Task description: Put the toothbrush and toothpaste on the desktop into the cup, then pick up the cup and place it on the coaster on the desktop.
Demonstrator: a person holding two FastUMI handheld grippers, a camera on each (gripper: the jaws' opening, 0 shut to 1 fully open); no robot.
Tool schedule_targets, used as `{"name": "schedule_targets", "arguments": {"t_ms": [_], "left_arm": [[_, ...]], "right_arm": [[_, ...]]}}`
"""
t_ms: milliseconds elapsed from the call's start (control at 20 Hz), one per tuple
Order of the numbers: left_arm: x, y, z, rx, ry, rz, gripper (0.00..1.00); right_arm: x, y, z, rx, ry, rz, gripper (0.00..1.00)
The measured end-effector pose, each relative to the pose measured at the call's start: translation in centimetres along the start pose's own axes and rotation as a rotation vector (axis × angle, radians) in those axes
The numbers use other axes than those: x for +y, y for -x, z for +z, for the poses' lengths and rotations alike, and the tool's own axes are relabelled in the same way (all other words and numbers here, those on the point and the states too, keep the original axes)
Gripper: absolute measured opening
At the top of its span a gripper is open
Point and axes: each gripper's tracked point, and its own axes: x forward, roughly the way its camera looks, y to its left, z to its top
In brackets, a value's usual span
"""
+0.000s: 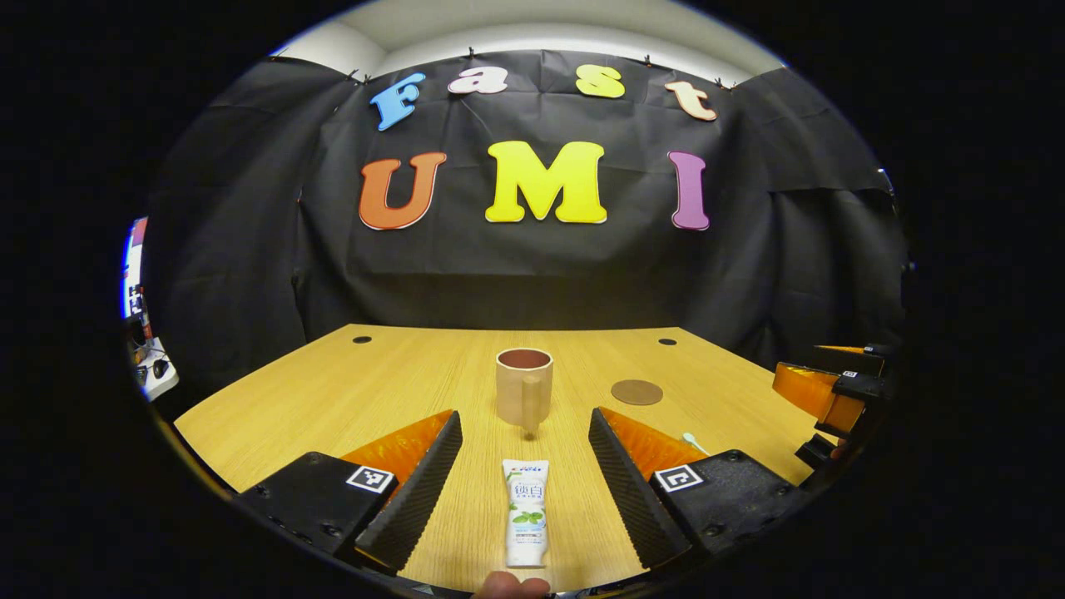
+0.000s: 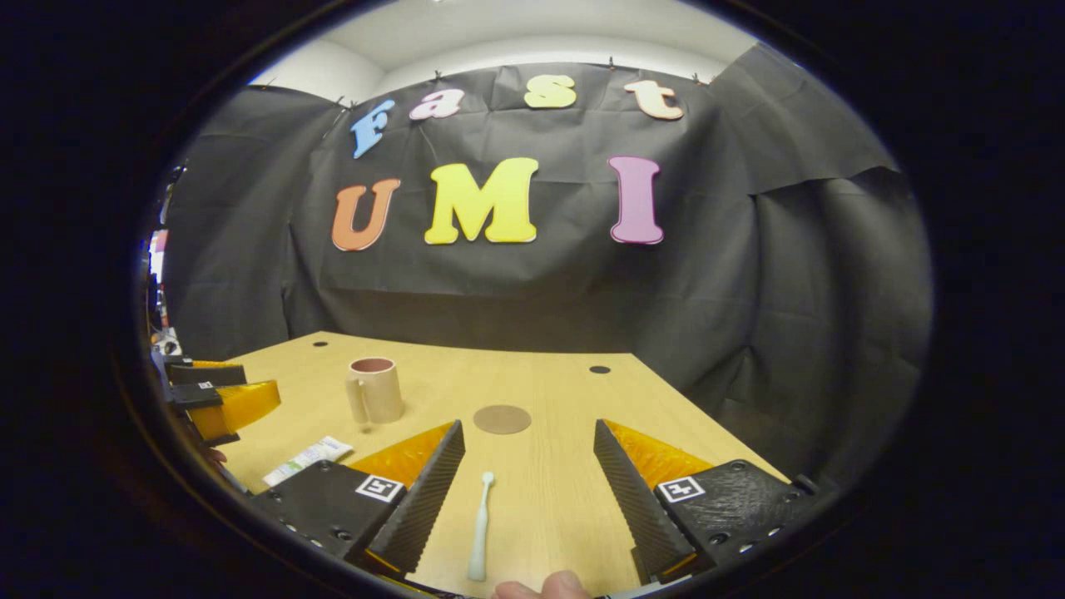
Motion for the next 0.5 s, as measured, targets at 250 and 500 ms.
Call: {"name": "schedule_targets", "arguments": {"t_ms": [250, 500], "left_arm": [[-0.6, -0.3, -3.1, 0.120, -0.010, -0.017, 0.98], [-0.8, -1.2, -6.5, 0.243, -0.026, -0.038, 0.98]], "right_arm": [[1.0, -0.2, -2.7, 0.072, 0.004, 0.024, 0.95], [1.1, -0.2, -3.8, 0.103, 0.007, 0.025, 0.95]]}}
